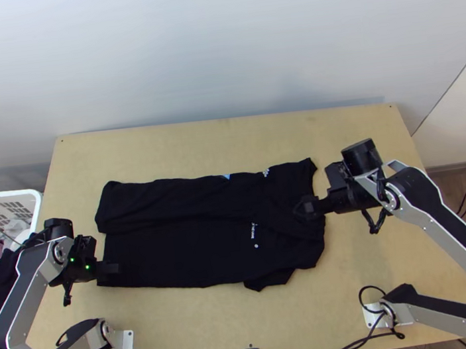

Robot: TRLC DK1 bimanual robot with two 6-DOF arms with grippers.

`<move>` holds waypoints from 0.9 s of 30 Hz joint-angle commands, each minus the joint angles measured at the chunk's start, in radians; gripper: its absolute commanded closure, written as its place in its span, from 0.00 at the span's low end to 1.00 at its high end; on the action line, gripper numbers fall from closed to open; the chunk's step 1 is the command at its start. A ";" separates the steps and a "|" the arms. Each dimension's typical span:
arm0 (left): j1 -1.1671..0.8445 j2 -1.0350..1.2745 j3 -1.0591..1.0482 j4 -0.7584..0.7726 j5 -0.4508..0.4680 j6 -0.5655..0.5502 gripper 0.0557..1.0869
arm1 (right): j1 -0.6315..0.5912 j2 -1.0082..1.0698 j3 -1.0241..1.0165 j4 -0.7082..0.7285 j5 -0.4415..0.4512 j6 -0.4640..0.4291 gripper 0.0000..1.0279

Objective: Fold the t-shirt

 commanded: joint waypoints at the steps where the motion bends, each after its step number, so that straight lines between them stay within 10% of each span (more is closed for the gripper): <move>1: -0.011 0.005 0.002 -0.007 0.004 0.007 0.87 | 0.108 0.029 0.024 -0.067 0.000 -0.037 0.04; 14: -0.055 -0.064 0.075 -0.010 0.014 -0.059 0.96 | 0.424 0.137 0.004 -0.132 0.000 -0.101 0.04; 27: -0.052 -0.074 0.103 -0.039 0.010 -0.039 0.88 | 0.476 0.209 0.005 -0.103 0.002 -0.087 0.04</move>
